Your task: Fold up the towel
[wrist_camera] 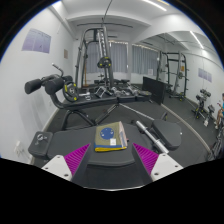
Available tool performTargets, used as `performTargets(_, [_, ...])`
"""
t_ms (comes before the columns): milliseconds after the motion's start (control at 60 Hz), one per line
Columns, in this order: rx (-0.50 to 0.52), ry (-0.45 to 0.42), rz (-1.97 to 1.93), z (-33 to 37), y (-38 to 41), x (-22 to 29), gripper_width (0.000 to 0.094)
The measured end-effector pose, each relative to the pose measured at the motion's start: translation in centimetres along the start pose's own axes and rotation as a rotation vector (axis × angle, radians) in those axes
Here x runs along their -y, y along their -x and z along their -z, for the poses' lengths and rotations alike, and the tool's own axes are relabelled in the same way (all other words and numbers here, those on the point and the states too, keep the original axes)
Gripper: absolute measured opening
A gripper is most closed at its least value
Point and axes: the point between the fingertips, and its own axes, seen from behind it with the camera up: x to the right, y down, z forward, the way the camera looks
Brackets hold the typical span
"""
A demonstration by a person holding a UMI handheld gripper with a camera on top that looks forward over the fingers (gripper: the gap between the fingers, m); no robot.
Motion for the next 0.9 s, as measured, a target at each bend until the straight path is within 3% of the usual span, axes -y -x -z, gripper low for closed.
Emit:
performTargets(333, [0.045, -0.011, 0.013, 15.3, 3.9, -3.6, 0.0854])
performTargets(667, [0.084, -0.025, 0.035, 19.0, 7.2, -4.2, 0.0855])
performTargets(900, [0.056, -0.055, 0.089, 19.8, 7.7, -3.6, 0.0852])
